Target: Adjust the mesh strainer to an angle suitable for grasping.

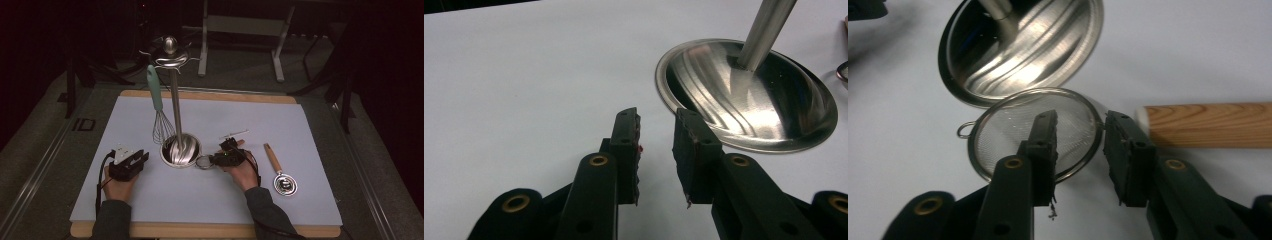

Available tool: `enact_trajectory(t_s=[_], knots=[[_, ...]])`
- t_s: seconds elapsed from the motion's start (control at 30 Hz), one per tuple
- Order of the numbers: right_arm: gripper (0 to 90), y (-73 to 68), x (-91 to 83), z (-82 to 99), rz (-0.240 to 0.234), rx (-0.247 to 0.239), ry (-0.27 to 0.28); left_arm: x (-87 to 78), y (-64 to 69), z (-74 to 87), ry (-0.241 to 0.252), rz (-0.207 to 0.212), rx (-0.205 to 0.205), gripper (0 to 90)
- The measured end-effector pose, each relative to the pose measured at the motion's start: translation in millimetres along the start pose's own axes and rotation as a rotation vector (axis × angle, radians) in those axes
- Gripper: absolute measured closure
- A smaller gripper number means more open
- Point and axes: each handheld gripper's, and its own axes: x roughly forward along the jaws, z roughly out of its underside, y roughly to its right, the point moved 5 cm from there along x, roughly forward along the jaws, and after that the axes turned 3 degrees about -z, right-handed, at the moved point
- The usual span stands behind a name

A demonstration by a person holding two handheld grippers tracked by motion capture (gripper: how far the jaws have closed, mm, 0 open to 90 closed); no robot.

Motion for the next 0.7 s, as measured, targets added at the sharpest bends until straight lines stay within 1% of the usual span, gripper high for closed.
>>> enact_trajectory(t_s=[0.17,0.23,0.43,0.53,0.6,0.63,0.7], knots=[[76.9,3.4,-2.8,2.4,-0.009,0.02,-0.014,0.1,0.0,0.1,-0.001,-0.001,0.0,71.9],[80.2,4.8,-4.0,3.7,-0.005,0.024,-0.015,0.1,0.1,0.1,-0.002,-0.002,0.002,71.8],[86.1,7.2,-7.6,5.6,0.004,0.016,-0.023,0.2,0.0,0.2,-0.002,-0.002,0.0,71.8],[86.4,7.9,-7.8,6.4,0.005,0.009,-0.024,0.2,0.0,0.2,-0.003,-0.001,0.0,71.8],[84.8,8.2,-8.0,6.8,0.0,0.015,-0.021,0.2,0.0,0.1,-0.002,0.0,-0.001,71.7],[77.0,8.5,-8.2,6.9,-0.007,0.015,-0.015,0.2,0.0,0.1,-0.002,0.001,-0.002,71.8],[71.8,8.7,-8.2,7.0,-0.008,0.021,-0.012,0.3,0.0,0.1,-0.002,0.0,-0.001,71.7]])
